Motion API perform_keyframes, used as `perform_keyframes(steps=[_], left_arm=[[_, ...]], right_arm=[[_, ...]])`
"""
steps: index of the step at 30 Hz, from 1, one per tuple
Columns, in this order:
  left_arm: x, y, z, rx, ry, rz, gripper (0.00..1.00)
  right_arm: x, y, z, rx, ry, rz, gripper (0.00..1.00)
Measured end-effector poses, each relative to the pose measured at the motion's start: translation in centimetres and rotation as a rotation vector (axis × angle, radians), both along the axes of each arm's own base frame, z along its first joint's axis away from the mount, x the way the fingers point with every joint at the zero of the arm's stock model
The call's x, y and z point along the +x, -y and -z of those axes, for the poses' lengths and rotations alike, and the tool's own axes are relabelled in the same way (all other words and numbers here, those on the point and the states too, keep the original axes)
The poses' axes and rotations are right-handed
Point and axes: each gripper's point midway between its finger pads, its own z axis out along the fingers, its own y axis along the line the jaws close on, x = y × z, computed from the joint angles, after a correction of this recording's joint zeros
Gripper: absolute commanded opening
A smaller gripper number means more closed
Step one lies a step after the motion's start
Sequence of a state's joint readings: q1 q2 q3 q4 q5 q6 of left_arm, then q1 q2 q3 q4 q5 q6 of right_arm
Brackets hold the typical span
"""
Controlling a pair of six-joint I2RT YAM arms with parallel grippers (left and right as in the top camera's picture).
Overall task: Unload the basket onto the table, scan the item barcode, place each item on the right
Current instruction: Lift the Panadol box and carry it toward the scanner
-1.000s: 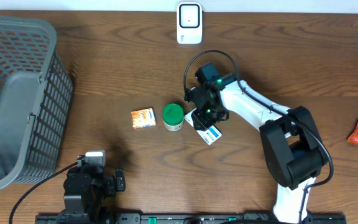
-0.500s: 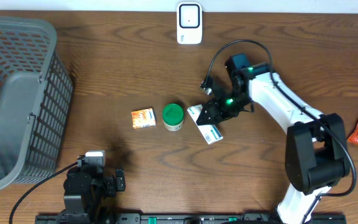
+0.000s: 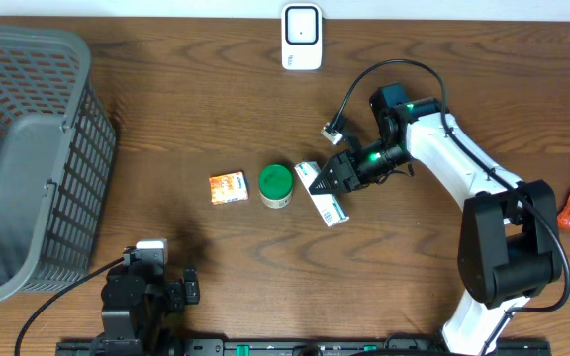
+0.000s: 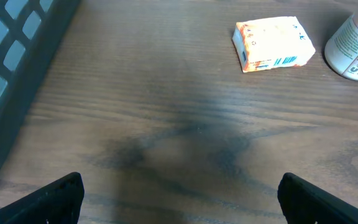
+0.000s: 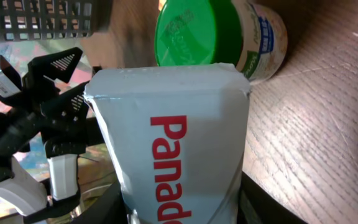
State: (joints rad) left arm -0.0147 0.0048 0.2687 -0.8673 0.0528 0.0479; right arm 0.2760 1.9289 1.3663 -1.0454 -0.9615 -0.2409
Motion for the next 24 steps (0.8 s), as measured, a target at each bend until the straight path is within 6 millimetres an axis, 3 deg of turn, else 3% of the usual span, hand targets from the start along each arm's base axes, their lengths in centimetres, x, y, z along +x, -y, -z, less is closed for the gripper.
perform_keyframes(steps=[4,10,13,24], left_arm=[[0.0,0.0,0.0,0.000,0.000,0.000,0.99],[0.0,0.0,0.0,0.000,0.000,0.000,0.99],[0.0,0.0,0.0,0.000,0.000,0.000,0.99],[0.0,0.0,0.0,0.000,0.000,0.000,0.99]], right_arm=[[1.4,-0.2,0.1,0.015,0.078,0.003,0.40],[7.7,1.1,2.1,-0.170,0.300,0.137,0.39],[9.2,2.3,2.7,-0.263,0.341,0.187,0.38],[19.0,4.3,-2.3,-0.508,0.811,0.334,0.39]])
